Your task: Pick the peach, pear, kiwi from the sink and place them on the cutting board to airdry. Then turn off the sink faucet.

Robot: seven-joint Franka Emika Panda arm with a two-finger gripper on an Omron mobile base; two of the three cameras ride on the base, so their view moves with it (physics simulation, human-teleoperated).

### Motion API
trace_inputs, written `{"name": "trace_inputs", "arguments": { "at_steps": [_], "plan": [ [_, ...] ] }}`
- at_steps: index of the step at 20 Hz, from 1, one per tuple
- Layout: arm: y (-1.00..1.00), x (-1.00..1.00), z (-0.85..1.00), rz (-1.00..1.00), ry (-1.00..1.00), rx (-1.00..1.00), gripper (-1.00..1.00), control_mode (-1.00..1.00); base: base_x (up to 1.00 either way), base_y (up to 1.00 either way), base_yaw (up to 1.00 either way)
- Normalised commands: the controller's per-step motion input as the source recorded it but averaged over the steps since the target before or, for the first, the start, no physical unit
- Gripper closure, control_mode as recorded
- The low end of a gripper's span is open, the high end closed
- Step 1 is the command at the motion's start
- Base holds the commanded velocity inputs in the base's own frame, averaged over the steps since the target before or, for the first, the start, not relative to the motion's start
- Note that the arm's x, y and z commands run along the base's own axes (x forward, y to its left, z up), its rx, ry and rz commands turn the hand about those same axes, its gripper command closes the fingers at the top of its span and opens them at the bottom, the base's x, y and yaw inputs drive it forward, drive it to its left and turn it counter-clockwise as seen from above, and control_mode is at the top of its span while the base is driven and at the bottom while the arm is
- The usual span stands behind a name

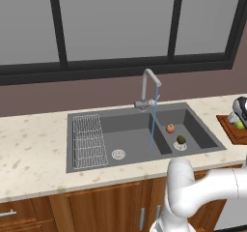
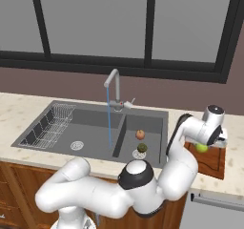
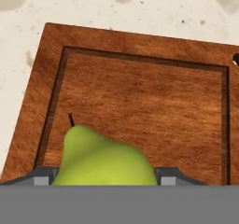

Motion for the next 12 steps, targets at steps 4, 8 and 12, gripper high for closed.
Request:
{"name": "trace_inputs", "arguments": {
  "at_steps": [4,8,12],
  "plan": [
    [0.0,-0.06,-0.03,0.0,-0.03,0.0,-1.0,-1.0,0.0,0.0,0.0],
    [0.06,-0.17,0.07,0.0,-0.09,0.0,-1.0,-1.0,0.0,0.0,0.0],
    [0.26,-0.16,0.24,0.0,-0.11,0.0,-1.0,-1.0,0.0,0.0,0.0]
  ]
}}
